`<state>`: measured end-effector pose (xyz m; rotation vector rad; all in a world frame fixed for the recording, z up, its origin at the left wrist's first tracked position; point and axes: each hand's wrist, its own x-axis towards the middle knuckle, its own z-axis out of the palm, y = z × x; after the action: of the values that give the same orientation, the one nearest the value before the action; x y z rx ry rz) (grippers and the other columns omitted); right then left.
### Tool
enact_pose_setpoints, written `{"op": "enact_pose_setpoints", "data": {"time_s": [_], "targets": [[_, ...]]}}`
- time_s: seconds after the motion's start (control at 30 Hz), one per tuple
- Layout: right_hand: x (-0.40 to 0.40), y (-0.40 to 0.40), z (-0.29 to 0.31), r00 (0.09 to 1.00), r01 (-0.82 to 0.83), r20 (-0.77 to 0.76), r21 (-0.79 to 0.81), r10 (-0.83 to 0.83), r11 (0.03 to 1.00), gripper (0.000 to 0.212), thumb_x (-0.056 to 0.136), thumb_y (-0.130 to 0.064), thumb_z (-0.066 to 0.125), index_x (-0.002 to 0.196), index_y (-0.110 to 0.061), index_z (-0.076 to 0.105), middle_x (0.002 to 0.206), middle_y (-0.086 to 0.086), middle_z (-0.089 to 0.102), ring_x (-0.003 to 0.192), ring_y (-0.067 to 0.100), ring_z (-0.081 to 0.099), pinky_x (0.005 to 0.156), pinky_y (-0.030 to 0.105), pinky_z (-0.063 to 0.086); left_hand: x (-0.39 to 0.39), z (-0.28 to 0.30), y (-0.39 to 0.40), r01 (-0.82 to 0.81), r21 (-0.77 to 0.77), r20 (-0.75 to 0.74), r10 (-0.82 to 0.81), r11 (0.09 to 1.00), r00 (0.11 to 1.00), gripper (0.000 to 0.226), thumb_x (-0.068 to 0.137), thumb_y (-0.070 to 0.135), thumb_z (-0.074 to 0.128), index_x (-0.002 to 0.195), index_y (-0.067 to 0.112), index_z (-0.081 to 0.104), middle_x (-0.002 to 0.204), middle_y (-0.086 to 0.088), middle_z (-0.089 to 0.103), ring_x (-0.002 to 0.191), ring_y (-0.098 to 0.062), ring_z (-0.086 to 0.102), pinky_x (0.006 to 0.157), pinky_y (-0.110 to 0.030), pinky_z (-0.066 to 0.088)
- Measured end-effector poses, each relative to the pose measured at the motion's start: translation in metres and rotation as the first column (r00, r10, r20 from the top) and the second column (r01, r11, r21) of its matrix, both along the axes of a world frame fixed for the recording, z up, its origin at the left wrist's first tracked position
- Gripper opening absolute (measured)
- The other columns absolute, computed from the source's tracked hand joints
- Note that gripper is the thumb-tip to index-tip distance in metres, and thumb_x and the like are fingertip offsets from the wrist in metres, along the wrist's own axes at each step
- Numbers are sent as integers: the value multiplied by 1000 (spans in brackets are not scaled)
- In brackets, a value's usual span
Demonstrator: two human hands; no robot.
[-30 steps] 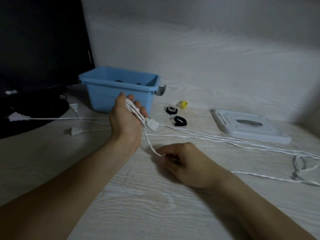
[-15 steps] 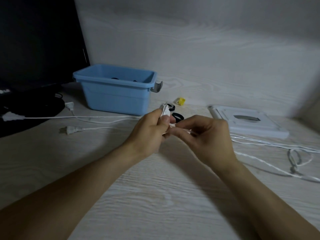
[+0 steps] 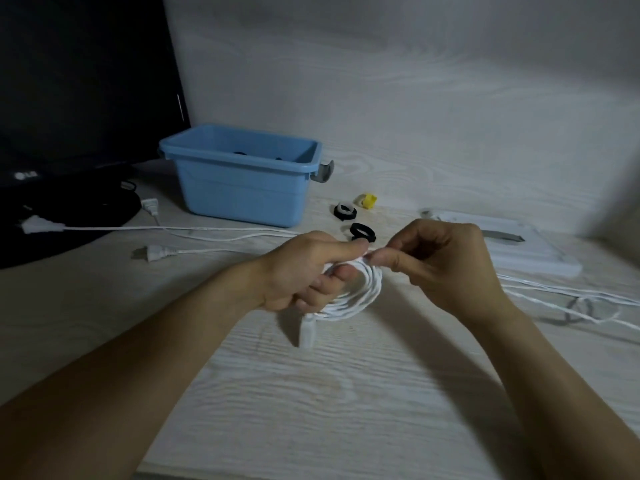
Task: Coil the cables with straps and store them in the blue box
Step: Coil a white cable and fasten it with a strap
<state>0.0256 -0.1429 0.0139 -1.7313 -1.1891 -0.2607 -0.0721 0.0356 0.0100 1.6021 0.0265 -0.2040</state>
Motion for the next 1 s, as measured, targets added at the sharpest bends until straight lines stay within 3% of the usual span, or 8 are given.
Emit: {"op": "enact_pose_setpoints", "data": {"time_s": [0.13, 0.3, 0.4, 0.6, 0.7, 0.83, 0.93, 1.0], "targets": [[11, -4, -4, 993, 114, 5, -141, -115, 983, 21, 84, -40, 67, 79, -21, 72, 58, -4, 66, 40, 7, 52, 47, 13, 38, 5, 1, 8, -130, -323, -14, 133, 938, 991, 42, 92, 45, 47, 57, 22, 38, 41, 9, 23, 32, -5, 16, 35, -18, 10], [17, -1, -13, 987, 156, -10, -123, -158, 980, 13, 100, -26, 54, 102, -23, 67, 66, 1, 64, 50, 5, 57, 50, 11, 37, 11, 10, 17, -260, -761, -50, 346, 594, 937, 47, 99, 36, 42, 55, 21, 39, 37, 9, 22, 26, -5, 19, 27, -18, 16], [16, 6, -20, 987, 157, -11, -169, -161, 973, 4, 98, -27, 58, 98, -24, 60, 69, -1, 63, 53, 12, 60, 53, 28, 46, 13, 9, 19, -283, -868, -91, 430, 408, 898, 48, 102, 34, 39, 57, 19, 39, 39, 9, 22, 28, -5, 19, 29, -18, 17], [-1, 16, -30, 999, 18, 46, -491, 5, 871, 26, 99, -17, 54, 124, -24, 59, 75, -10, 69, 65, 0, 61, 66, 16, 45, 21, 10, 27, -337, -926, -145, 660, 172, 737, 49, 103, 47, 36, 65, 17, 40, 44, 7, 29, 33, -7, 26, 37, -19, 29], [-15, 23, -32, 998, -14, 51, -520, 47, 854, 25, 100, -16, 51, 124, -19, 57, 81, -8, 73, 75, 7, 63, 78, 28, 48, 20, 12, 23, -407, -885, -106, 753, 227, 650, 37, 103, 35, 42, 70, 17, 42, 53, 4, 35, 42, -9, 33, 49, -22, 34], [-24, 27, -33, 991, 14, 123, -523, 59, 852, 15, 100, -27, 52, 94, -21, 64, 75, -6, 68, 71, 15, 62, 72, 40, 51, 20, 10, 14, -480, -752, 168, 835, 452, 523, 27, 99, 17, 49, 73, 15, 43, 57, 2, 43, 48, -11, 43, 53, -26, 39], [-31, 30, -29, 988, -54, 105, -462, 115, 885, 17, 101, -28, 54, 86, -24, 61, 64, -11, 58, 60, 8, 54, 67, 36, 48, 21, 6, 6, -621, -438, 473, 754, 650, 455, 24, 101, 34, 45, 84, 17, 40, 61, 7, 49, 56, -8, 43, 57, -25, 39], [-35, 30, -26, 987, -89, 86, -400, 134, 912, 19, 101, -28, 54, 84, -24, 60, 60, -11, 55, 57, 9, 52, 63, 31, 45, 19, -2, 0, -651, -105, 647, 549, 752, 529, 29, 97, 45, 40, 95, 16, 35, 79, 1, 49, 66, -5, 44, 63, -19, 40]]}}
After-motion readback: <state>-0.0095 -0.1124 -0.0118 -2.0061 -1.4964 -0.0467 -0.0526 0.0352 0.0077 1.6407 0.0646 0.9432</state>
